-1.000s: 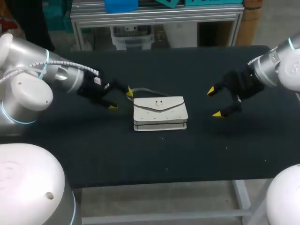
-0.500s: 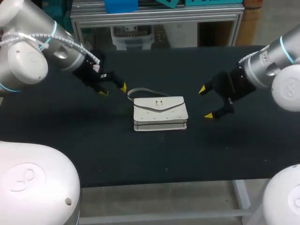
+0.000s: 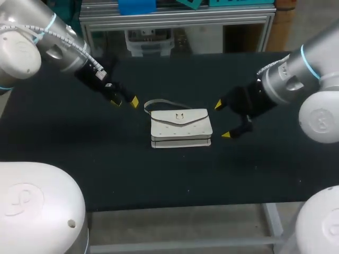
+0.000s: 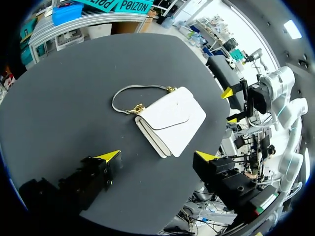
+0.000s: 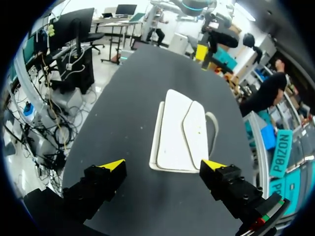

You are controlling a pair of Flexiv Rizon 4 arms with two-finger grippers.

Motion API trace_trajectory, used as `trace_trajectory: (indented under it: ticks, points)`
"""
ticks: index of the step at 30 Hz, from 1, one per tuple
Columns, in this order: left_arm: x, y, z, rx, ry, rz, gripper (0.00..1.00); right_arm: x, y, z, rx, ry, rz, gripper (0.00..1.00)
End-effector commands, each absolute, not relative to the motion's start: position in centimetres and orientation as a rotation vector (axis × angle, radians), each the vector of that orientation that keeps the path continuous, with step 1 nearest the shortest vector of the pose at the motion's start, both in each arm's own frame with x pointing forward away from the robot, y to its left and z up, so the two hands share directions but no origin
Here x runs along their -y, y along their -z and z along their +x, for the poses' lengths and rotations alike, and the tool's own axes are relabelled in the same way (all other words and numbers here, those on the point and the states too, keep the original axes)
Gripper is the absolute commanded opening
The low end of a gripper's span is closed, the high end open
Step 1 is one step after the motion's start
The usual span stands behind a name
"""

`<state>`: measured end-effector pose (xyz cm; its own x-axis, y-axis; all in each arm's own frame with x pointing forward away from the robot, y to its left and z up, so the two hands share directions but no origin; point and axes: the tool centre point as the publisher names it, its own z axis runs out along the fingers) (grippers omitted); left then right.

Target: Pick up the bag, open it, inspect its contents, close it, and place it on the opposite side

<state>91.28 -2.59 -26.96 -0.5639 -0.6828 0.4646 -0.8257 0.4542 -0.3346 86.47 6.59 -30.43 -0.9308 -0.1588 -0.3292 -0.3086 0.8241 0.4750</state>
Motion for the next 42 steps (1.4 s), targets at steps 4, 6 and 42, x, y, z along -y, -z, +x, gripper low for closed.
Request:
trace_trajectory:
  ticks: [4,6,42]
  points:
    - [3.1,27.2,92.5,2.591,-0.843,1.143,1.0,-8.2,31.7,86.9,-2.765,-0.645,-0.31,1.0]
    - [3.3,27.1,92.4,2.713,-0.907,1.006,1.0,-8.4,31.8,86.9,-2.772,-0.647,-0.306,1.0]
    - [6.1,27.7,92.3,3.178,-0.567,-0.282,1.0,-10.5,34.3,87.8,-2.686,-0.452,-0.24,1.0]
